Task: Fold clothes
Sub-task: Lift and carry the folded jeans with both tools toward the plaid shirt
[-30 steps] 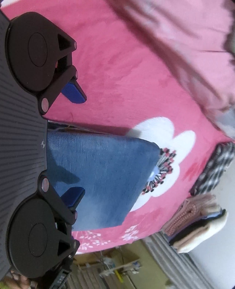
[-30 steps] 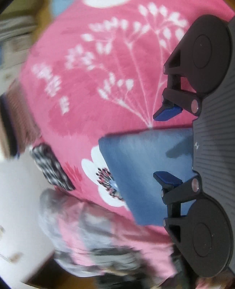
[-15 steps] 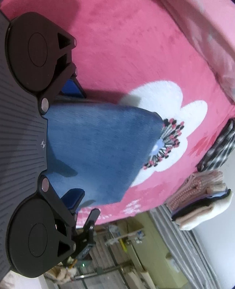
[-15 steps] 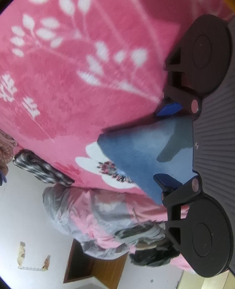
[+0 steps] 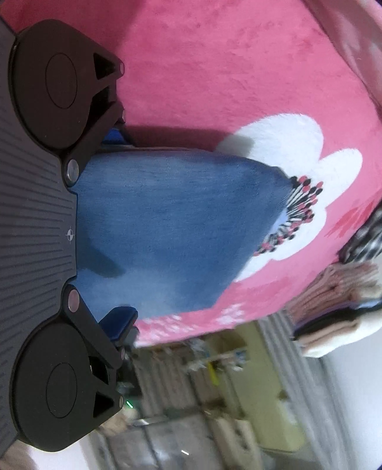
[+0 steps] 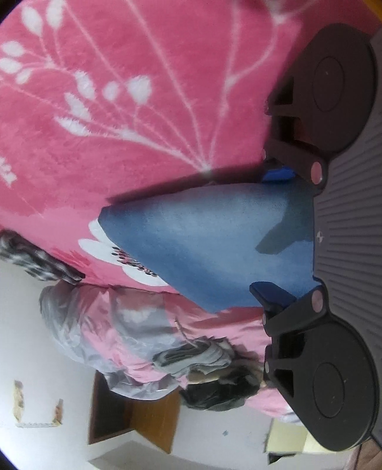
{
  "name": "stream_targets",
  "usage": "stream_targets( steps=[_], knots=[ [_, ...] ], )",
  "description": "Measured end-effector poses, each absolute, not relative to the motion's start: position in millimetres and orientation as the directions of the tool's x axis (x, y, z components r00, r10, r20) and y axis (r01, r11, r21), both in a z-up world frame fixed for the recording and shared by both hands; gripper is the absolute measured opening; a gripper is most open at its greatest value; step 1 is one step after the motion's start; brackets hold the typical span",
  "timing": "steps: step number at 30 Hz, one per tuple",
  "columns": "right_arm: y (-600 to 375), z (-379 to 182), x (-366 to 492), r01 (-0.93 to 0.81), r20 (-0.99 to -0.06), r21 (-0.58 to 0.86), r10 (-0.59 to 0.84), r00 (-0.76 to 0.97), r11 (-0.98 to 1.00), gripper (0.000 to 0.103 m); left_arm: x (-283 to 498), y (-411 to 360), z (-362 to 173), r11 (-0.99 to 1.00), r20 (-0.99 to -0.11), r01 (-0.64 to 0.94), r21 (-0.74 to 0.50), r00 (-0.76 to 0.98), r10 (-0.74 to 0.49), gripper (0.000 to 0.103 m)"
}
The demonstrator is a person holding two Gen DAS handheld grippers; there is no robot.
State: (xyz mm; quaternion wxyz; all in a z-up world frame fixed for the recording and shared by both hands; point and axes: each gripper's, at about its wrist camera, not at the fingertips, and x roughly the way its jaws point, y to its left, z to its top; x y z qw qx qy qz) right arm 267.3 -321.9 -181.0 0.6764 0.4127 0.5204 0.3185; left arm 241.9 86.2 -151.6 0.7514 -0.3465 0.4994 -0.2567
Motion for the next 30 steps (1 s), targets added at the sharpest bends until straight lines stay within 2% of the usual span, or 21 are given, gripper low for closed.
stream_targets(
  steps=[5, 10, 12, 15, 18, 22, 24, 30],
  knots=[
    [-308.0, -182.4, 280.0, -0.044, -0.43, 0.891, 0.872, 0.235, 0.451, 0.068, 247.2, 80.0, -152.1, 0.622, -0.563, 0.055, -0.781, 0.367, -0.74, 0.103],
    [-324.9, -187.7, 267.4, -0.023, -0.406, 0.908, 0.893, 0.196, 0.418, 0.047, 237.3, 86.9, -152.2, 0.612, -0.57, 0.097, -0.785, 0.276, -0.774, 0.098],
    [-327.7, -193.9, 268.1, -0.008, -0.39, 0.917, 0.9, 0.197, 0.399, 0.044, 239.1, 83.2, -154.6, 0.615, -0.573, 0.096, -0.783, 0.275, -0.772, 0.101],
    [-315.8, -202.7, 280.1, 0.002, -0.373, 0.925, 0.907, 0.197, 0.38, 0.034, 244.4, 74.7, -155.9, 0.622, -0.58, 0.085, -0.778, 0.285, -0.763, 0.103],
    [-304.5, -203.7, 287.5, -0.011, -0.367, 0.926, 0.909, 0.196, 0.376, 0.032, 242.1, 75.5, -154.2, 0.617, -0.573, 0.063, -0.784, 0.307, -0.76, 0.101],
    [-305.4, -191.7, 279.2, -0.009, -0.377, 0.922, 0.901, 0.213, 0.388, 0.029, 235.0, 85.5, -149.3, 0.601, -0.568, -0.003, -0.799, 0.33, -0.754, 0.085],
    [-305.0, -183.8, 276.7, -0.029, -0.37, 0.923, 0.903, 0.22, 0.385, 0.027, 231.6, 88.2, -147.3, 0.59, -0.558, -0.012, -0.807, 0.338, -0.757, 0.082],
    [-300.9, -164.8, 280.6, -0.095, -0.377, 0.91, 0.901, 0.213, 0.403, 0.027, 225.1, 91.1, -145.7, 0.545, -0.516, -0.024, -0.838, 0.362, -0.777, 0.08]
  ],
)
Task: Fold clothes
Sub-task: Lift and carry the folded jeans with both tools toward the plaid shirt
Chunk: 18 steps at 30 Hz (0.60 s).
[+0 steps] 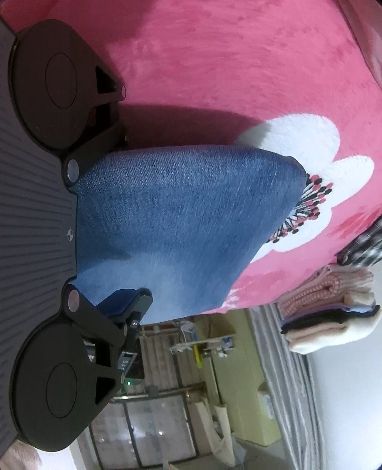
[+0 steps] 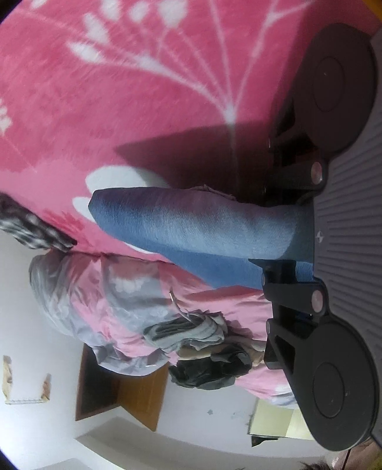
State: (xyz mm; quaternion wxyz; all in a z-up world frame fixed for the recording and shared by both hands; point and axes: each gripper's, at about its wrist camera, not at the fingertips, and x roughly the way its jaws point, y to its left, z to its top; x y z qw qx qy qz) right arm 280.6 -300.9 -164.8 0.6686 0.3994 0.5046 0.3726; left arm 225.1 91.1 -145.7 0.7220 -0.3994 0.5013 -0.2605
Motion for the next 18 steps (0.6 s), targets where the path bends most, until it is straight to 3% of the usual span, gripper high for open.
stream_targets(
  steps=[10, 18],
  knots=[
    [-294.5, -120.0, 302.9, -0.071, -0.448, 0.883, 0.879, 0.162, 0.464, 0.027, 250.6, 88.7, -114.7, 0.507, -0.5, -0.077, -0.859, 0.339, -0.797, 0.08],
    [-263.8, -25.2, 351.5, -0.081, -0.551, 0.823, 0.825, 0.125, 0.562, 0.027, 289.4, 95.8, -49.4, 0.452, -0.436, -0.041, -0.891, 0.354, -0.828, 0.08]
  ],
)
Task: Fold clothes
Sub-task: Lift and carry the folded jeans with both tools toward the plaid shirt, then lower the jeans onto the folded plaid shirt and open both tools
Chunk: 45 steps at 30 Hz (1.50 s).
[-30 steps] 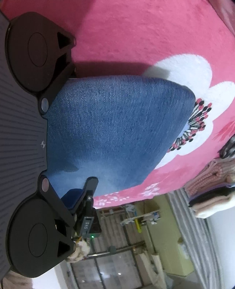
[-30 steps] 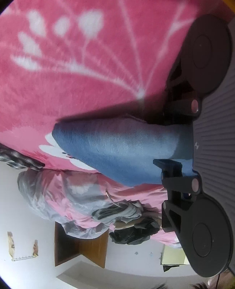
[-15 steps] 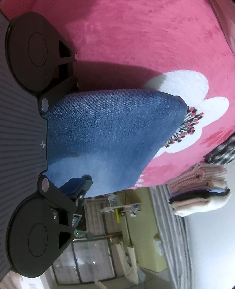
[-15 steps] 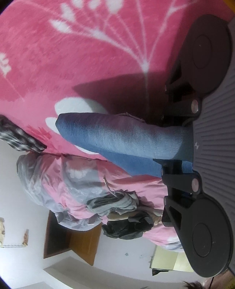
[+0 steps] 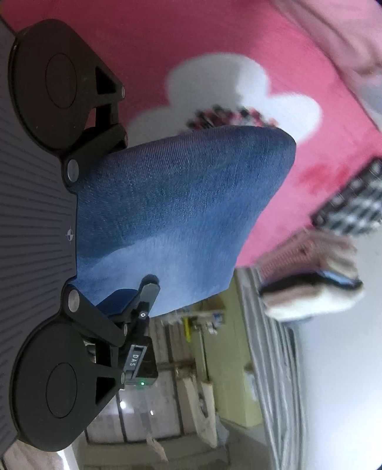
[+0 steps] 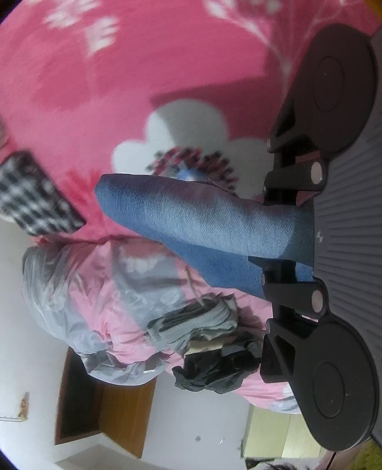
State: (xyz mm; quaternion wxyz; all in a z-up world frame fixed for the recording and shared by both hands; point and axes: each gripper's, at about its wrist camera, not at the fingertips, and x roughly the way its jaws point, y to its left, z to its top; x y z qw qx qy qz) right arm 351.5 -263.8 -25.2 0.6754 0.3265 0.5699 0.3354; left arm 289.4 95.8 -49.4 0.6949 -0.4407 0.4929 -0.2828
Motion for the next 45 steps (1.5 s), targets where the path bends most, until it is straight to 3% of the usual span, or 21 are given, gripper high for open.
stream_targets(
  steps=[5, 10, 17, 23, 33, 45],
  knots=[
    [-233.4, 71.9, 378.0, -0.148, -0.622, 0.756, 0.77, 0.141, 0.638, 0.027, 314.5, 113.8, 11.8, 0.398, -0.375, -0.019, -0.917, 0.381, -0.846, 0.08],
    [-222.9, 106.2, 389.9, -0.138, -0.594, 0.77, 0.779, 0.2, 0.623, 0.027, 345.2, 123.8, 44.7, 0.438, -0.395, 0.034, -0.898, 0.375, -0.839, 0.08],
    [-232.8, 58.4, 433.0, -0.08, -0.507, 0.831, 0.81, 0.296, 0.55, 0.027, 413.2, 108.2, 26.7, 0.541, -0.489, 0.032, -0.841, 0.383, -0.783, 0.079],
    [-232.5, -7.9, 547.1, -0.089, -0.459, 0.856, 0.829, 0.32, 0.509, 0.027, 510.4, 98.7, -14.8, 0.641, -0.569, 0.005, -0.767, 0.456, -0.684, 0.074],
    [-185.8, -46.6, 720.5, -0.246, -0.494, 0.761, 0.782, 0.381, 0.601, 0.027, 668.1, 99.9, -59.6, 0.706, -0.606, -0.067, -0.705, 0.573, -0.551, 0.07],
    [-152.6, -56.6, 764.8, -0.307, -0.564, 0.599, 0.661, 0.494, 0.74, 0.027, 738.5, 82.5, -76.1, 0.777, -0.655, -0.082, -0.624, 0.597, -0.463, 0.067]
  ],
)
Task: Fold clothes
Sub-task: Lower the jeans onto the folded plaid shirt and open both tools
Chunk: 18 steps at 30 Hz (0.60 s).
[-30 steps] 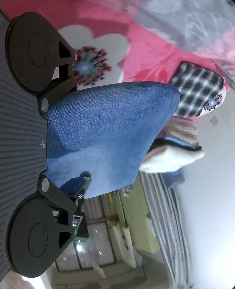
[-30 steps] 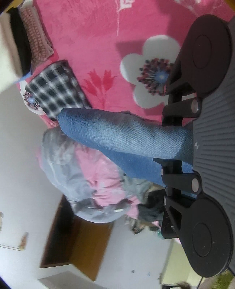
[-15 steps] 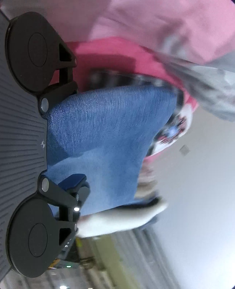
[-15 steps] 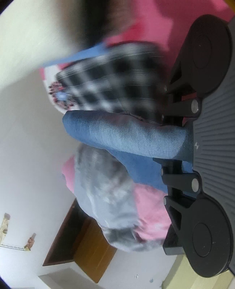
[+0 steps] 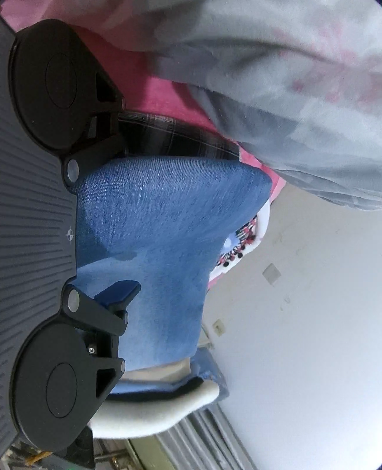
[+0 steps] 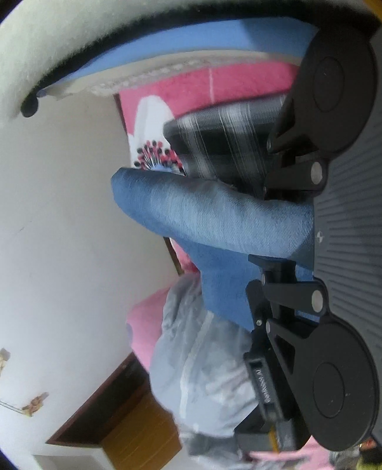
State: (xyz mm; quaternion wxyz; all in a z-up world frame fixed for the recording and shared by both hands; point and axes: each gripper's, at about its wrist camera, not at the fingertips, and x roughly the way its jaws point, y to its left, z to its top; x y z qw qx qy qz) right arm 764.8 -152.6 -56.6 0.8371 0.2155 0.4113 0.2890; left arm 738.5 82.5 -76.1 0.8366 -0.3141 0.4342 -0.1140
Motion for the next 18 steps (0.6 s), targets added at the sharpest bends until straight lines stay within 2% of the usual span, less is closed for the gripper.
stream_targets(
  steps=[4, 6, 9, 15, 18],
  knots=[
    [-142.2, -63.9, 764.6, -0.313, -0.599, 0.53, 0.609, 0.52, 0.788, 0.027, 749.5, 81.2, -84.9, 0.797, -0.677, -0.089, -0.597, 0.59, -0.441, 0.067],
    [-141.7, -72.1, 766.1, -0.314, -0.632, 0.473, 0.565, 0.53, 0.823, 0.029, 747.5, 77.9, -91.4, 0.843, -0.722, -0.102, -0.528, 0.577, -0.383, 0.068],
    [-130.8, -77.0, 762.8, -0.346, -0.674, 0.342, 0.484, 0.558, 0.874, 0.044, 743.3, 78.4, -94.6, 0.894, -0.765, -0.127, -0.429, 0.578, -0.285, 0.087],
    [-119.2, -71.1, 735.4, -0.345, -0.701, 0.162, 0.353, 0.619, 0.925, 0.064, 721.1, 93.5, -62.1, 0.908, -0.751, -0.155, -0.39, 0.623, -0.216, 0.087],
    [-116.3, -59.3, 694.0, -0.324, -0.627, 0.024, 0.267, 0.732, 0.946, 0.065, 698.7, 86.9, -41.8, 0.945, -0.719, -0.095, -0.313, 0.674, -0.17, 0.087]
  ],
)
